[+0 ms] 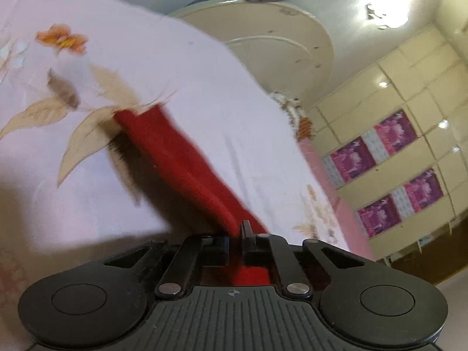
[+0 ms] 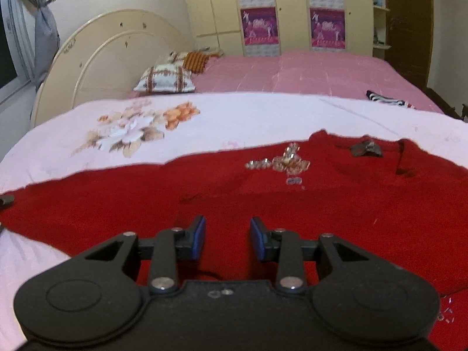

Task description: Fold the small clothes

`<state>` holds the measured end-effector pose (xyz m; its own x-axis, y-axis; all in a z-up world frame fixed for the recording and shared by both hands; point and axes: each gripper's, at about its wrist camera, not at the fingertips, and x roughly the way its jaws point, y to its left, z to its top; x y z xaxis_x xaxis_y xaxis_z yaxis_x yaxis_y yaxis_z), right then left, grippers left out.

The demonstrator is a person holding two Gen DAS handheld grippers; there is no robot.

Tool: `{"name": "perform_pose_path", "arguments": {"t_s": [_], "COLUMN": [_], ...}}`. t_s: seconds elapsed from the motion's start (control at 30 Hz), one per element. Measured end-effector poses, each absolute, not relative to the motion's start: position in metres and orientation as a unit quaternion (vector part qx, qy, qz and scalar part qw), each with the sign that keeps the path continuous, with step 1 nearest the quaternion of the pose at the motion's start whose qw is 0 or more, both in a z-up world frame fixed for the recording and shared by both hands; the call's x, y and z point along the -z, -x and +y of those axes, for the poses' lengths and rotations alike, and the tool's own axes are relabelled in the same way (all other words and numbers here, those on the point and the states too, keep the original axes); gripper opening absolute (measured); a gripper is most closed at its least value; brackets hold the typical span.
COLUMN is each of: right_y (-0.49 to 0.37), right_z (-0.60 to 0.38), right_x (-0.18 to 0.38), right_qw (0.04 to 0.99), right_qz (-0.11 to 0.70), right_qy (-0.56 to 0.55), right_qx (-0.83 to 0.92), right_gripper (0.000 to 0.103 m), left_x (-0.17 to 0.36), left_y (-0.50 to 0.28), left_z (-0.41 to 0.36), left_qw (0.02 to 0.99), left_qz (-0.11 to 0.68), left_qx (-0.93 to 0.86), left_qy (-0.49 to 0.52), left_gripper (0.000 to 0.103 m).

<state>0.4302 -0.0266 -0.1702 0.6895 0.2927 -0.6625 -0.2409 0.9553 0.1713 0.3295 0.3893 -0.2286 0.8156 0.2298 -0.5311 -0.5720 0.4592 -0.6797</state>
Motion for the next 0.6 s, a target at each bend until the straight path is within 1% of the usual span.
{"name": "perform_pose_path", "arguments": {"t_s": [0.07,0.1,0.17,0.2,0.3,0.37,0.47,0.6], "right_y": [-0.429,-0.431,-0.425,-0.427,-0.433,-0.426,-0.411,-0.395], "right_z": [-0.024,-0.020,-0.015,-0.016,-0.035,-0.055,-0.086,-0.140], "right_x": [0.175,0.185,0.189,0.188,0.176,0.164,0.150,0.141], "right_qw": [0.920,0.912,0.918,0.916,0.906,0.908,0.916,0.923], "right_qz": [0.364,0.387,0.369,0.373,0.393,0.380,0.365,0.358], "right_qy": [-0.025,-0.014,0.018,0.015,-0.055,-0.096,-0.101,-0.101], "right_qx": [-0.140,-0.137,-0.144,-0.145,-0.150,-0.147,-0.135,-0.095], "right_gripper": [0.033,0.033,0.033,0.033,0.028,0.029,0.031,0.032], "left_x": [0.215,0.207,0.185,0.174,0.144,0.131,0.128,0.151], "left_y": [-0.335,-0.339,-0.349,-0.357,-0.380,-0.398,-0.425,-0.445], "left_z": [0.381,0.375,0.355,0.341,0.288,0.242,0.166,0.065], "left_qw": [0.853,0.864,0.890,0.903,0.932,0.942,0.943,0.926], "left_qz": [0.177,0.174,0.168,0.166,0.167,0.177,0.207,0.274], "left_qx": [-0.222,-0.209,-0.175,-0.149,-0.072,-0.011,0.074,0.154], "left_qy": [0.437,0.424,0.386,0.367,0.313,0.283,0.251,0.208], "left_gripper": [0.007,0.007,0.007,0.007,0.007,0.007,0.007,0.007]}}
